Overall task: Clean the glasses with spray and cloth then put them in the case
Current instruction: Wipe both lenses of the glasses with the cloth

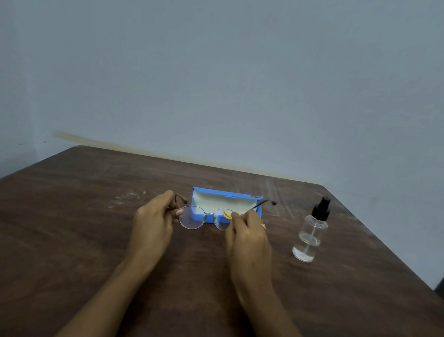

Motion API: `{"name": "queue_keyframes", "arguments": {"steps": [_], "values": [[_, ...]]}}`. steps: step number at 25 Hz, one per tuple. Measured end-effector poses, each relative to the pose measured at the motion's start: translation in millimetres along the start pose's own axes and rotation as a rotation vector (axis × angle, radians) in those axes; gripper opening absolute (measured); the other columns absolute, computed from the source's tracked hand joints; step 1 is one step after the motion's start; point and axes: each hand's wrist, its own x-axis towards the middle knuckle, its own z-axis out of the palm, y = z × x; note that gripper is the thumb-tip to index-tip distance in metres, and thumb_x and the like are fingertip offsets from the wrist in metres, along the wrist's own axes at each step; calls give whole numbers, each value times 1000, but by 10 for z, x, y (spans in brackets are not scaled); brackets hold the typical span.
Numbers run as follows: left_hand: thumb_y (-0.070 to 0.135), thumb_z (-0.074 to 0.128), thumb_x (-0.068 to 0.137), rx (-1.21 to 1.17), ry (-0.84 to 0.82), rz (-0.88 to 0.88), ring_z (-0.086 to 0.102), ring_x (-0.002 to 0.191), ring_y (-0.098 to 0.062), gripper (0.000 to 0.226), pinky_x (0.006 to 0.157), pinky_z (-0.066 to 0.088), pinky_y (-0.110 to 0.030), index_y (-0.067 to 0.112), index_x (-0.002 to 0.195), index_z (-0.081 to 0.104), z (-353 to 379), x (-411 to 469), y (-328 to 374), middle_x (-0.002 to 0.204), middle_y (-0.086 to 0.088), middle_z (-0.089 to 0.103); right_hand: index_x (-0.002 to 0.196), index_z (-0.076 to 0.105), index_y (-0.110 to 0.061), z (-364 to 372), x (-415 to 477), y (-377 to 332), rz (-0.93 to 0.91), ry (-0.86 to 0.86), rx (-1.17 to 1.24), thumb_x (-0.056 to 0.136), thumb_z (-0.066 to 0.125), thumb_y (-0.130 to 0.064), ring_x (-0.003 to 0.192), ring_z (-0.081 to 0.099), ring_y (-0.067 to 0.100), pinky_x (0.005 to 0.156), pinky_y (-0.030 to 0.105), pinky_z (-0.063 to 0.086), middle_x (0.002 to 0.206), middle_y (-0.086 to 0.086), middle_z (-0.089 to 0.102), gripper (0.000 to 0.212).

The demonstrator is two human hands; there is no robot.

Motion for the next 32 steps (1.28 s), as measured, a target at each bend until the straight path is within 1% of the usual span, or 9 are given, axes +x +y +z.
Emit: {"name": "queue_keyframes", "arguments": {"steps": [2, 5, 7, 12, 16, 20, 25, 30, 32], "values": [[-21, 47, 74, -61, -28, 21, 58, 66, 5, 44, 54, 37, 0, 19, 55, 39, -5, -20, 22, 56, 4, 53, 66, 63, -15, 24, 5, -26, -4, -31, 0, 80, 39, -30, 47, 50, 13, 37, 20, 33, 62, -1, 53, 32], [-22, 47, 70, -54, -34, 80, 59, 65, -17, 61, 52, 35, -3, 33, 54, 27, 8, -27, -25, 54, 12, 49, 69, 64, -16, 98, -21, -11, -19, -72, 17, 80, 51, -28, 50, 53, 12, 37, 19, 35, 64, -2, 54, 21], [-21, 48, 69, -33, -24, 80, 58, 58, -20, 58, 51, 34, -7, 31, 54, 28, 12, -19, -41, 52, 9, 47, 73, 65, -14, 143, -41, 13, -63, -120, 73, 73, 69, -16, 53, 56, 15, 38, 19, 38, 67, 0, 55, 5], [-17, 48, 73, 9, -18, -32, 54, 57, -24, 21, 51, 35, -9, -1, 60, 44, 34, 7, -80, 62, -25, 60, 71, 67, -15, 101, -66, -28, -121, -167, 68, 58, 83, -12, 52, 57, 12, 37, 18, 39, 65, -1, 57, 20], [-19, 40, 73, -43, -30, -42, 65, 69, -35, 33, 53, 39, -11, 9, 57, 41, 25, 10, -96, 65, -21, 62, 60, 65, -17, 78, -57, -29, -92, -173, -27, 49, 88, -16, 47, 55, 11, 35, 17, 28, 59, -3, 56, 26], [-22, 38, 67, -73, -81, 73, 63, 67, -34, 55, 56, 45, -21, 31, 55, 31, -5, -19, -2, 58, 3, 54, 53, 61, -16, 78, -27, -30, -49, -113, -55, 66, 64, -23, 42, 53, 12, 39, 15, 23, 55, -3, 54, 15], [-17, 38, 67, 22, -115, 125, 37, 57, -10, 25, 52, 32, -17, 7, 60, 39, -1, -19, 3, 62, -22, 54, 69, 63, -13, 124, -36, 30, -24, -172, 86, 70, 72, -14, 53, 57, 17, 39, 17, 37, 65, 1, 56, 10], [-15, 45, 72, 6, -86, 35, 54, 60, -34, 21, 57, 46, -33, 3, 63, 38, 61, 19, -134, 65, -23, 56, 87, 65, -5, 136, -29, 47, -77, -310, 237, 85, 50, -17, 67, 57, 24, 51, 30, 48, 76, 9, 55, 19], [-13, 46, 72, 30, -53, 2, 46, 57, -31, 23, 52, 38, -20, 5, 61, 37, 55, 24, -143, 64, -25, 54, 88, 65, -4, 121, -28, 46, -82, -362, 270, 87, 44, -23, 72, 56, 26, 56, 36, 49, 81, 10, 55, 29]]}}
